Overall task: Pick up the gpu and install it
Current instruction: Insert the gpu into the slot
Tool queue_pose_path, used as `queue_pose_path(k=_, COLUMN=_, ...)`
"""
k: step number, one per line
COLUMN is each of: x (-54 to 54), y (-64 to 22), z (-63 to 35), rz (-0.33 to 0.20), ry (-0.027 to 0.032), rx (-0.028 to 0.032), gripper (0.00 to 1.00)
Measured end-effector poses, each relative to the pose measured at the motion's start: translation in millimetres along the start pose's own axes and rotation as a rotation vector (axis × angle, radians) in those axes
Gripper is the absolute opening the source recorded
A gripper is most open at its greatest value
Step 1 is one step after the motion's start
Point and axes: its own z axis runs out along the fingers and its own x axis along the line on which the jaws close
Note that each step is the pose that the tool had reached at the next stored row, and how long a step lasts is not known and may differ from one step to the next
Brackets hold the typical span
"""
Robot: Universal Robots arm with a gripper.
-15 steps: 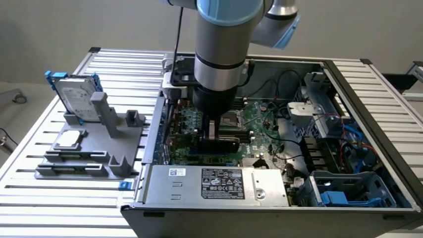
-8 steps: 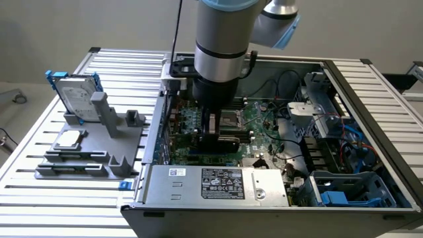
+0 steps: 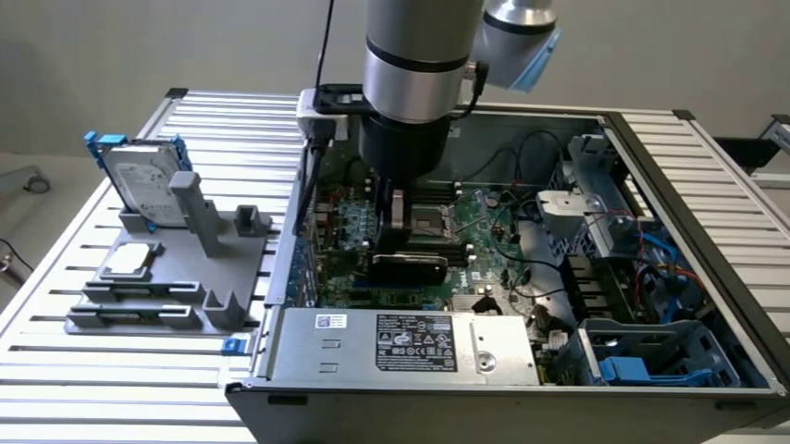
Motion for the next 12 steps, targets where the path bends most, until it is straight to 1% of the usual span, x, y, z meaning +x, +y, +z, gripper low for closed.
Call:
queue_pose_path(k=1, x=-0.1, y=0.2, z=-2.4, rz=0.0, ry=0.0003, rx=-0.0008, gripper=0.44)
queue_pose_path(k=3, x=-0.1, y=0.3, z=-4.2, rz=0.0, ry=0.0, rx=-0.0011, gripper=0.31)
queue_pose_path(k=4, x=-0.2, y=0.3, z=-4.1, rz=0.0, ry=-0.0001, rx=-0.0011, gripper=0.31)
queue_pose_path(k=6, x=-0.2, y=0.3, z=-4.1, rz=0.0, ry=-0.0001, rx=-0.0012, gripper=0.2)
queue_pose_path(k=7, x=-0.1, y=0.3, z=-4.2, rz=0.0, ry=-0.0001, rx=-0.0012, gripper=0.2)
queue_pose_path(k=8, x=-0.1, y=0.3, z=-4.2, rz=0.0, ry=0.0001, rx=-0.0013, gripper=0.14)
queue_pose_path(k=9, x=-0.1, y=0.3, z=-4.2, rz=0.0, ry=0.0, rx=-0.0013, gripper=0.11)
queue_pose_path(k=12, x=-0.1, y=0.3, z=-4.2, rz=0.0, ry=0.0, rx=-0.0013, gripper=0.11)
